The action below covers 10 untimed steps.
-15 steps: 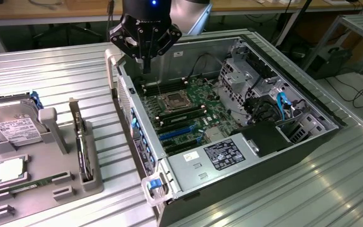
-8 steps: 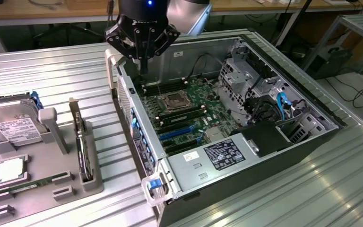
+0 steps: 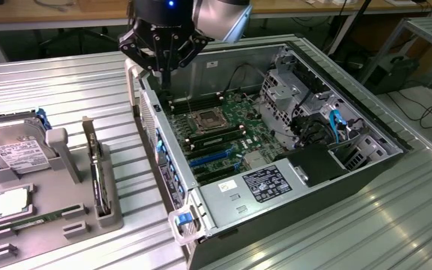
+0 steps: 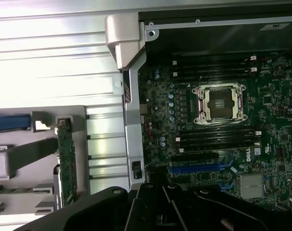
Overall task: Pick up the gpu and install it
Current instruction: 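Reach for the gpu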
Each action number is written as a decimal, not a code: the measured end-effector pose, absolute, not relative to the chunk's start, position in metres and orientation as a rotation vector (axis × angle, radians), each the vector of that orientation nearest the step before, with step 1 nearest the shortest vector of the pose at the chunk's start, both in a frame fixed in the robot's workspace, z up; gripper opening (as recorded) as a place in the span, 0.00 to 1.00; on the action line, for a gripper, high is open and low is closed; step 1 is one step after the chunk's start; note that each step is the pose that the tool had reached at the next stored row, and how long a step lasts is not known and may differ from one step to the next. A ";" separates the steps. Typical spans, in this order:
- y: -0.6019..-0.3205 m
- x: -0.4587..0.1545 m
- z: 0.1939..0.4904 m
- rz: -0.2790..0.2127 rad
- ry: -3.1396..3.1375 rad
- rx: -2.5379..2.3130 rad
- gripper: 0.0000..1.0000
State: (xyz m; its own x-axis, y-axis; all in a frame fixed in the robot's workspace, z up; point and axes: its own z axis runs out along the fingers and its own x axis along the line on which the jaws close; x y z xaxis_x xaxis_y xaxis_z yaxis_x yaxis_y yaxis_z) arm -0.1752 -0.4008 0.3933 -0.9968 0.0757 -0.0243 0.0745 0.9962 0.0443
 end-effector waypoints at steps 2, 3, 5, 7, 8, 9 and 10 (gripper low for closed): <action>-0.401 -0.179 0.393 0.068 3.113 0.116 0.11; -0.401 -0.180 0.393 0.068 3.113 0.116 0.11; -0.401 -0.182 0.393 0.068 3.113 0.116 0.11; -0.401 -0.185 0.393 0.068 3.113 0.115 0.11; -0.401 -0.185 0.393 0.068 3.113 0.115 0.11; -0.401 -0.186 0.393 0.068 3.113 0.115 0.11; -0.402 -0.188 0.393 0.068 3.113 0.114 0.11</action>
State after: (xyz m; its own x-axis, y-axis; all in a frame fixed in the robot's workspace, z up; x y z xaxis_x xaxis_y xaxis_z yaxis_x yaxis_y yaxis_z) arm -0.1876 -0.4015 0.3933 -0.9970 0.0738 -0.0243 0.0727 0.9964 0.0444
